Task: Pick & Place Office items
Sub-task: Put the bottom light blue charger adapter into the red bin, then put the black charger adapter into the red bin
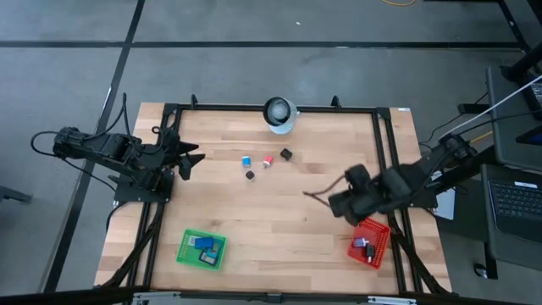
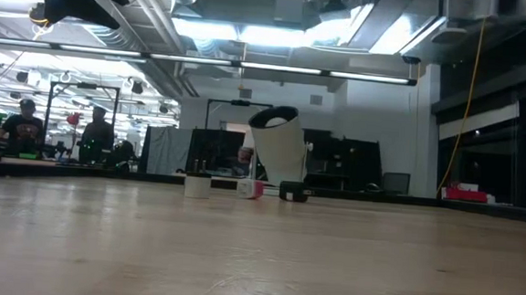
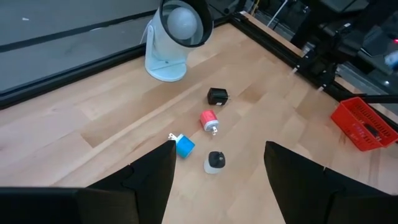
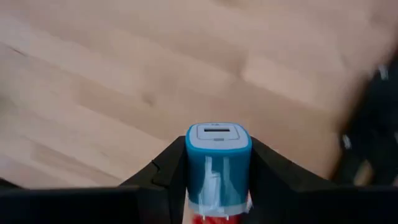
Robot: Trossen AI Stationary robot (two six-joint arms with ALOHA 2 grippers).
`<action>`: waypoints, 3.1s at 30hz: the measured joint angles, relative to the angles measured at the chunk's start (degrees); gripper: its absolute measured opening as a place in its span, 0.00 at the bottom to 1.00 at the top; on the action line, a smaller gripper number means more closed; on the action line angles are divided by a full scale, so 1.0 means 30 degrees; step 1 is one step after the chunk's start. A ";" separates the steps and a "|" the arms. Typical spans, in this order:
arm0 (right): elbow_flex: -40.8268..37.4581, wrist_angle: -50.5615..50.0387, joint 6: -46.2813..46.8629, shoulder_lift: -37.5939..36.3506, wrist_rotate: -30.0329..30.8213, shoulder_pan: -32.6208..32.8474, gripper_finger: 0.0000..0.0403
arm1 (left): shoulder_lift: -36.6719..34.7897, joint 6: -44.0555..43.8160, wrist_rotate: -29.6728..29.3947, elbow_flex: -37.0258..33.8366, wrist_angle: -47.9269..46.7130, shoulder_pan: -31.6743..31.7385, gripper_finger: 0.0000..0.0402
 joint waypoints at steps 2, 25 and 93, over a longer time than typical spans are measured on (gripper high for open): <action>-0.1154 0.0083 0.1162 0.0196 -0.1172 0.0782 0.32 | 0.0000 0.0075 -0.0092 0.0000 0.0000 0.0000 0.60; -1.1791 1.1731 0.9689 0.0193 -0.6425 0.5346 0.32 | -0.0007 0.0117 -0.0124 0.0000 0.0001 -0.0001 0.60; -0.8522 2.3042 -1.9266 0.4609 -0.2578 -1.2539 0.62 | -0.0003 -0.0729 -0.0350 0.0000 0.0576 0.0000 0.60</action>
